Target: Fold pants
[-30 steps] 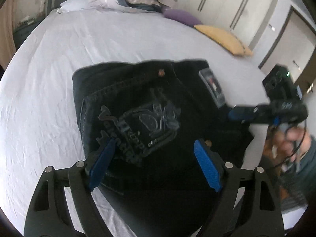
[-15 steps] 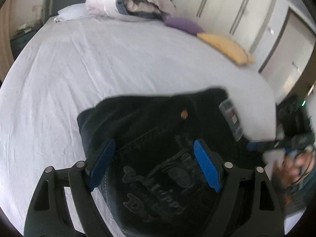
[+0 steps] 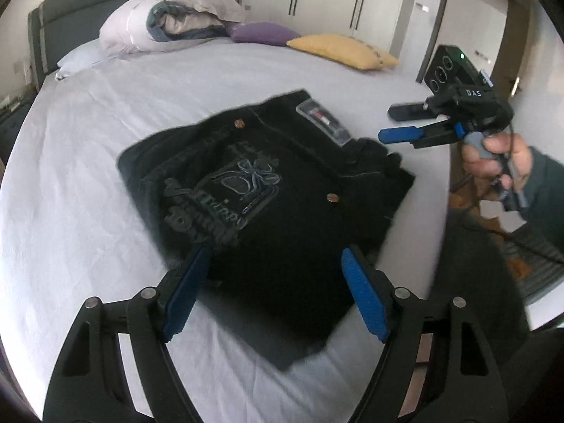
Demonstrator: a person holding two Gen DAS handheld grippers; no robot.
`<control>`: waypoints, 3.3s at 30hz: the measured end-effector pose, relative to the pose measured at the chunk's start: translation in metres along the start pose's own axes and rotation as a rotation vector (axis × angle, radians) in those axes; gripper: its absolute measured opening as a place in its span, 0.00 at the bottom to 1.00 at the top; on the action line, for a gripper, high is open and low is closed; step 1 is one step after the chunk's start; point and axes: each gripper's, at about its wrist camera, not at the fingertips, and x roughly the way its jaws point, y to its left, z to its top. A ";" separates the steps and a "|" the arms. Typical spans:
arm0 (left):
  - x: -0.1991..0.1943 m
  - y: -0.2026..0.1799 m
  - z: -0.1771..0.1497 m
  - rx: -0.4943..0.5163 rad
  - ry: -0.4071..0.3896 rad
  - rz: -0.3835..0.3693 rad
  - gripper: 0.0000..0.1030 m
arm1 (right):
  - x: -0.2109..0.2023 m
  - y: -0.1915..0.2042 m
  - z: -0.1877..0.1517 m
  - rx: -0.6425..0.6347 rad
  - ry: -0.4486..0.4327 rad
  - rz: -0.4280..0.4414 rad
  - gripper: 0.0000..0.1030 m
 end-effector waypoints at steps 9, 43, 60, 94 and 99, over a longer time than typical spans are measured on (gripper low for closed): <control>-0.002 0.074 0.010 -0.381 0.060 -0.080 0.82 | 0.021 -0.031 0.042 0.058 0.063 -0.073 0.70; -0.042 0.157 0.082 -0.542 0.010 -0.054 0.17 | 0.099 0.117 0.097 -0.288 0.102 -0.227 0.19; 0.013 0.331 0.079 -0.563 0.076 0.078 0.23 | 0.273 0.063 0.191 -0.127 0.193 -0.169 0.24; -0.348 0.021 0.091 -0.068 -0.840 1.045 1.00 | -0.044 0.350 0.033 -0.641 -0.947 -0.527 1.00; -0.366 -0.002 0.080 -0.079 -0.764 1.080 1.00 | -0.065 0.376 0.013 -0.663 -0.980 -0.504 1.00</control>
